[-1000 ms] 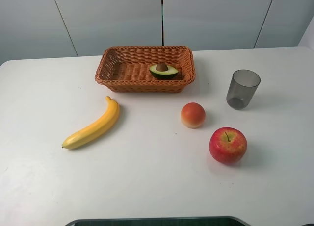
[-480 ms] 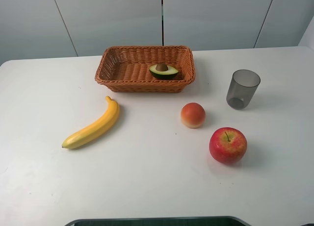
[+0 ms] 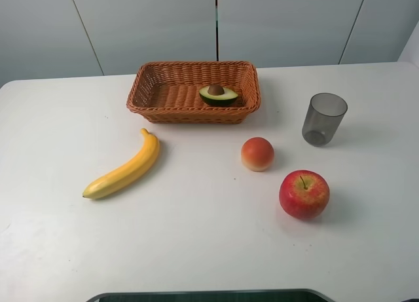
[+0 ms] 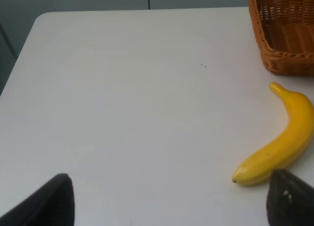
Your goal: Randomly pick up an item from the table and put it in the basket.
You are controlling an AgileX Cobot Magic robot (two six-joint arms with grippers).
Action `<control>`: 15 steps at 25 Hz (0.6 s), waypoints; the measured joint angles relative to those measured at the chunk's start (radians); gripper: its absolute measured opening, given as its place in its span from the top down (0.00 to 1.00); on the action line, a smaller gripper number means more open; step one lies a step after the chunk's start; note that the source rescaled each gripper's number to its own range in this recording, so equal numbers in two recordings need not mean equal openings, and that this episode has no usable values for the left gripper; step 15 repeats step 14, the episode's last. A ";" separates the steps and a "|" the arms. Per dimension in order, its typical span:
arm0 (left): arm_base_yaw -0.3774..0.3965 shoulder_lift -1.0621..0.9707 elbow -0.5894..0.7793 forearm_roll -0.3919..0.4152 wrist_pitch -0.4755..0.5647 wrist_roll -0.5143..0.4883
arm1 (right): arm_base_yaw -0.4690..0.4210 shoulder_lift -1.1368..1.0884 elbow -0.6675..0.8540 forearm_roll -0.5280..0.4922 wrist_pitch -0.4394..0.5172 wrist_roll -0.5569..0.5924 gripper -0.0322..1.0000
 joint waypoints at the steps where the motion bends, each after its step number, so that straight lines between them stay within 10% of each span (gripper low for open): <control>1: 0.000 0.000 0.000 0.000 0.000 0.000 | 0.000 0.000 0.000 0.000 0.000 0.000 0.00; 15: 0.000 0.000 0.000 0.000 0.000 0.000 | 0.000 0.000 0.000 0.000 0.000 0.000 0.00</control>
